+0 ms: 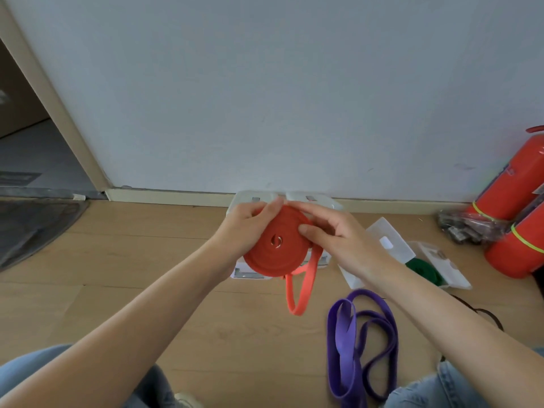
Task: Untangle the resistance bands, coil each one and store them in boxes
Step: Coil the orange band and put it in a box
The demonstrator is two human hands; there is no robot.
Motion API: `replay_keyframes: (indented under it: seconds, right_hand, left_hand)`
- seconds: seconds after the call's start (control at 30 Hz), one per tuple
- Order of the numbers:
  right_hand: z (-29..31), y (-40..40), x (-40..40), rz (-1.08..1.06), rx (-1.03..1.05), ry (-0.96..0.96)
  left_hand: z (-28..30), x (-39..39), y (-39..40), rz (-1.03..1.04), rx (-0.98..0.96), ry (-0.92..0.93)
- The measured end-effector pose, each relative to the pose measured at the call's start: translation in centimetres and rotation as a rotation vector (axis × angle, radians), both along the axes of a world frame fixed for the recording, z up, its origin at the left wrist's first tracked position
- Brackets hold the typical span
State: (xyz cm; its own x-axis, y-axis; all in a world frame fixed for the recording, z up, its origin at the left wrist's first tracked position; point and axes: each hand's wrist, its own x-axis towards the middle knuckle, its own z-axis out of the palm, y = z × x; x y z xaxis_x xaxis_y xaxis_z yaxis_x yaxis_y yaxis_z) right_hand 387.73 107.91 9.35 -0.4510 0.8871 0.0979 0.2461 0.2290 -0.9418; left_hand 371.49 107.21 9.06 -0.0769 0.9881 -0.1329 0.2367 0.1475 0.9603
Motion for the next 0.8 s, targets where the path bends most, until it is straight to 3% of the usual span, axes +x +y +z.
replay_keyframes:
  seconds: [0.27,0.4,0.5,0.67,0.73,0.8]
  right_hand:
    - [-0.8,-0.9,-1.3,-0.023,-0.207,0.289]
    - [-1.5,-0.9,-1.9,-0.052,-0.206,0.318]
    - [-1.0,0.2,-0.9,-0.12,-0.122,0.185]
    - [0.3,0.8,0.5,0.056,-0.087,0.01]
    - [0.2,0.6,0.5,0.066,-0.085,-0.04]
    - [0.5,0.6,0.9,0.007,-0.144,0.04]
  left_hand:
    - [0.6,-0.8,1.3,0.372,0.138,-0.124]
    - [-0.1,0.3,1.0,0.439,0.068,-0.269]
    - [-0.2,0.0,0.8,0.254,-0.11,-0.429]
    - [0.4,-1.2,0.0,-0.215,-0.152,-0.199]
    - [0.2,-0.7,-0.2,-0.166,-0.057,-0.132]
    - [0.2,-0.6,0.0,-0.047,0.023,-0.199]
